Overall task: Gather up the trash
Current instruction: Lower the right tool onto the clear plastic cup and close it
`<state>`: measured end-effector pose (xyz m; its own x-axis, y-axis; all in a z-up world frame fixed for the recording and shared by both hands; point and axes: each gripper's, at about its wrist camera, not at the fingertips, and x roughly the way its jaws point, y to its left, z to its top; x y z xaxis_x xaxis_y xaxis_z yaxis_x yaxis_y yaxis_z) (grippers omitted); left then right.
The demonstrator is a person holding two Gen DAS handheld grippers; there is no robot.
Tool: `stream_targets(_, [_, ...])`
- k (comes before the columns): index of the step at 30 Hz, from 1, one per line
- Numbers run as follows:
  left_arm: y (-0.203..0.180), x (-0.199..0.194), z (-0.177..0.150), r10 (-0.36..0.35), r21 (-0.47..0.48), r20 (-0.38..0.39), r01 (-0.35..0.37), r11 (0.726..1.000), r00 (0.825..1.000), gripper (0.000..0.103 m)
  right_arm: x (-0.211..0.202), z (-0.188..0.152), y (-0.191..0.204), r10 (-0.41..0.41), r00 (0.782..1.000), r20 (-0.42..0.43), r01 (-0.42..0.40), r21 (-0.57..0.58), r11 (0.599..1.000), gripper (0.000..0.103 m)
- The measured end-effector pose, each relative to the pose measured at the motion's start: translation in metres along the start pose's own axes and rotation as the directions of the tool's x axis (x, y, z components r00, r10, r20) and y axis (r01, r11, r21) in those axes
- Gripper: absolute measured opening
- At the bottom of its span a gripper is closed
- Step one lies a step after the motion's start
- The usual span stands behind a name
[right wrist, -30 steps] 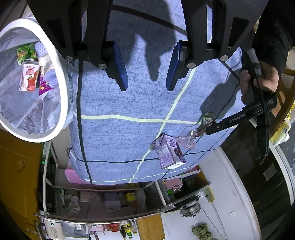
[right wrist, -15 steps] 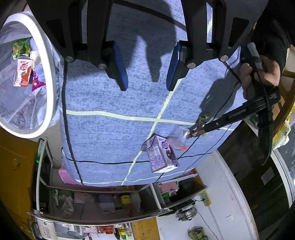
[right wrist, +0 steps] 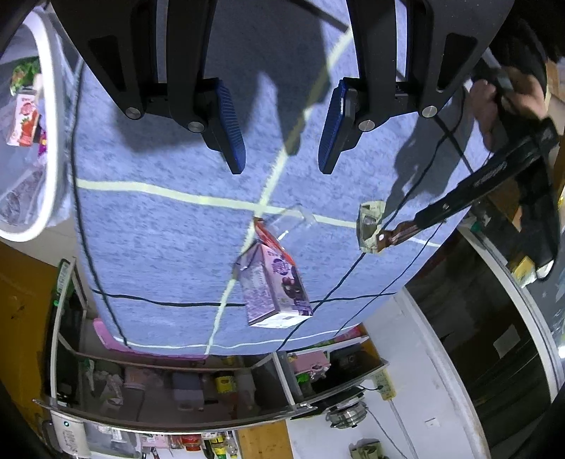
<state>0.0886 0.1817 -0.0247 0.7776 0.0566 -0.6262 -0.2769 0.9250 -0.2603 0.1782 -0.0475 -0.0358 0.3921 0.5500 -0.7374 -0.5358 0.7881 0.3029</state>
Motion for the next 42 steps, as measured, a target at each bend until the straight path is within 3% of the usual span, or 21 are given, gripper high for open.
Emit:
stream_targets(7, [0.008, -0.001, -0.002, -0.014, -0.014, 0.007, 0.014, 1.000, 1.000, 0.023, 0.025, 0.020, 0.004, 0.028, 1.000, -0.012, -0.027, 0.064, 0.998, 0.044])
stream_targets(11, [0.012, -0.002, -0.003, -0.020, -0.021, 0.011, 0.021, 1.000, 1.000, 0.023, 0.038, 0.034, 0.009, 0.042, 0.999, -0.007, -0.041, 0.086, 0.995, 0.056])
stream_targets(14, [0.016, -0.003, -0.003, -0.023, -0.028, 0.015, 0.023, 0.999, 1.000, 0.023, 0.048, 0.041, 0.011, 0.046, 0.999, -0.007, -0.045, 0.107, 0.993, 0.056])
stream_targets(24, [0.027, -0.005, -0.003, -0.037, -0.045, 0.024, 0.038, 0.998, 0.999, 0.023, 0.069, 0.051, 0.010, -0.012, 1.000, -0.021, 0.016, 0.197, 0.980, 0.056])
stream_targets(25, [0.027, -0.005, -0.003, -0.039, -0.046, 0.024, 0.040, 0.998, 0.999, 0.023, 0.069, 0.052, 0.010, -0.015, 1.000, -0.017, 0.018, 0.201, 0.980, 0.056])
stream_targets(28, [0.029, -0.005, -0.004, -0.043, -0.049, 0.022, 0.044, 0.998, 0.999, 0.023, 0.068, 0.051, 0.013, -0.030, 0.999, -0.013, 0.032, 0.190, 0.981, 0.039])
stream_targets(42, [0.014, -0.012, -0.006, -0.049, -0.022, 0.025, 0.049, 0.999, 0.998, 0.023, 0.041, 0.034, 0.015, -0.019, 1.000, 0.021, 0.016, 0.142, 0.990, 0.033])
